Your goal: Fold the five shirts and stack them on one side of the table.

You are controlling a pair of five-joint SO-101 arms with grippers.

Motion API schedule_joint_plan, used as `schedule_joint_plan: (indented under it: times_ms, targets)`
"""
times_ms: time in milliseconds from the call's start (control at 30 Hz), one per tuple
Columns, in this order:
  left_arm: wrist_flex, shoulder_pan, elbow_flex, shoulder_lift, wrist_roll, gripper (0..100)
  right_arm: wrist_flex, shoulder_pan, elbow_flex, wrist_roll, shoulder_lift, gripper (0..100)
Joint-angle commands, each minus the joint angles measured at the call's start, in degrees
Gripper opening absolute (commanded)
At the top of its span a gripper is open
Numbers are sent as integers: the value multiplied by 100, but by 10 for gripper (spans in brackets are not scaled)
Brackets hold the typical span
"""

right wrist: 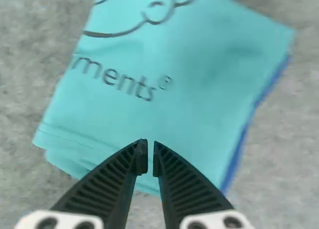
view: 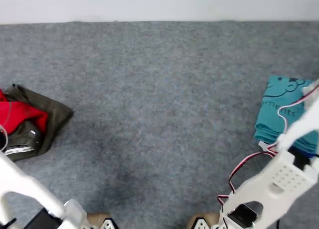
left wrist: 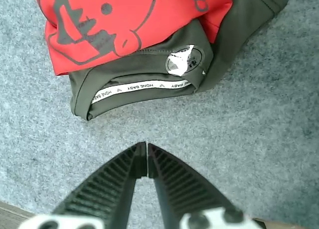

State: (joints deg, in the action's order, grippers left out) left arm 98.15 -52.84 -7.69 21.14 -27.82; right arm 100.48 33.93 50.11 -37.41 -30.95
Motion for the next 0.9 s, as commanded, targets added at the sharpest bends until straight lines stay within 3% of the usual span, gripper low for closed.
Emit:
schedule_joint_plan:
  times_ms: [0, 333, 567, 867]
  targets:
    - [-79, -18, 31, 176, -62, 18, 233, -321, -97, 9, -198, 10]
    - [-97, -18, 31, 176, -62, 18, 215, -523, -791, -18, -1165, 9]
    - [-105, -18, 31, 176, -62, 18, 198, 110, 79, -44, -303, 9]
    - [-70, -9, 22, 176, -53, 18, 101, 1323, -149, -1530, -1033, 10]
